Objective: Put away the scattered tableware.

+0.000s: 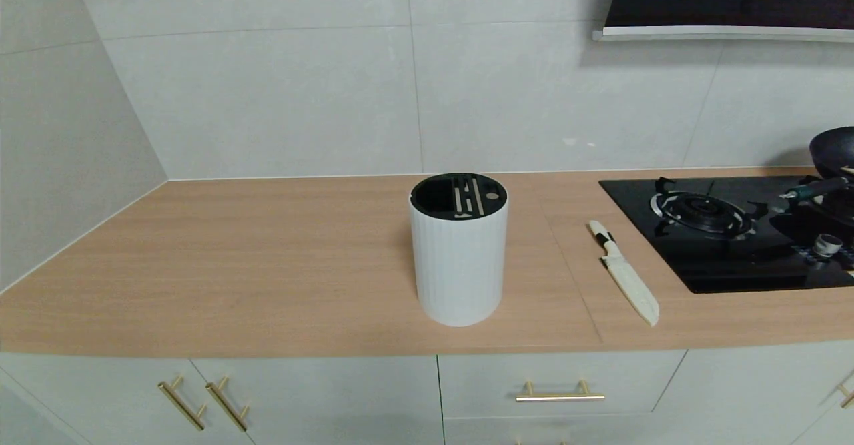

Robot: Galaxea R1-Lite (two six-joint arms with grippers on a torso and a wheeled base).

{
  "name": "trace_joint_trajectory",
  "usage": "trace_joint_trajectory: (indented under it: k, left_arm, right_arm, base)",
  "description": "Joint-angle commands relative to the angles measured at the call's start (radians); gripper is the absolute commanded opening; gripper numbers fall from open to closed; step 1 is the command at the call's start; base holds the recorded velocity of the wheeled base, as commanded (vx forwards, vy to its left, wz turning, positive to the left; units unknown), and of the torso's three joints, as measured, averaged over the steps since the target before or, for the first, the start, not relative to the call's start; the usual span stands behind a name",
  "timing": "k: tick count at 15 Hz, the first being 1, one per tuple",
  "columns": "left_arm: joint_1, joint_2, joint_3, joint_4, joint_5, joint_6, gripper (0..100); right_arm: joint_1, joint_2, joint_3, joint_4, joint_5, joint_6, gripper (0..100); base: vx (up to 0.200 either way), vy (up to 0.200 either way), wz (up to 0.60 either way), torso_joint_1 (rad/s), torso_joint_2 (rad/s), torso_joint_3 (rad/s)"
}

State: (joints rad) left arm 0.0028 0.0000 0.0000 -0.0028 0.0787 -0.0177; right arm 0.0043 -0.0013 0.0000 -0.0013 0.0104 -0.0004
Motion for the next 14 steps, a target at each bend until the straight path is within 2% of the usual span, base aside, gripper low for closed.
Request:
trace_joint_trajectory:
  k: [1, 7, 14]
  left_arm:
    - [0.0, 0.0, 0.0, 0.0, 0.001, -0.001, 100]
    - [0.0, 0.0, 0.0, 0.0, 0.001, -0.001, 100]
    - [0.0, 0.0, 0.0, 0.0, 0.001, -0.001, 100]
  right_arm:
    - [0.0, 0.001, 0.0, 0.0, 0.0, 0.0, 100]
    - [0.0, 0.001, 0.0, 0.0, 0.0, 0.0, 100]
    - [0.0, 0.001, 0.0, 0.0, 0.0, -0.001, 100]
  base:
    - [0.0, 0.0, 0.0, 0.256, -0.57, -0.325]
    - [0.0, 0.0, 0.0, 0.259, -0.58, -0.324]
    - [0.0, 0.0, 0.0, 0.184, -0.4, -0.212]
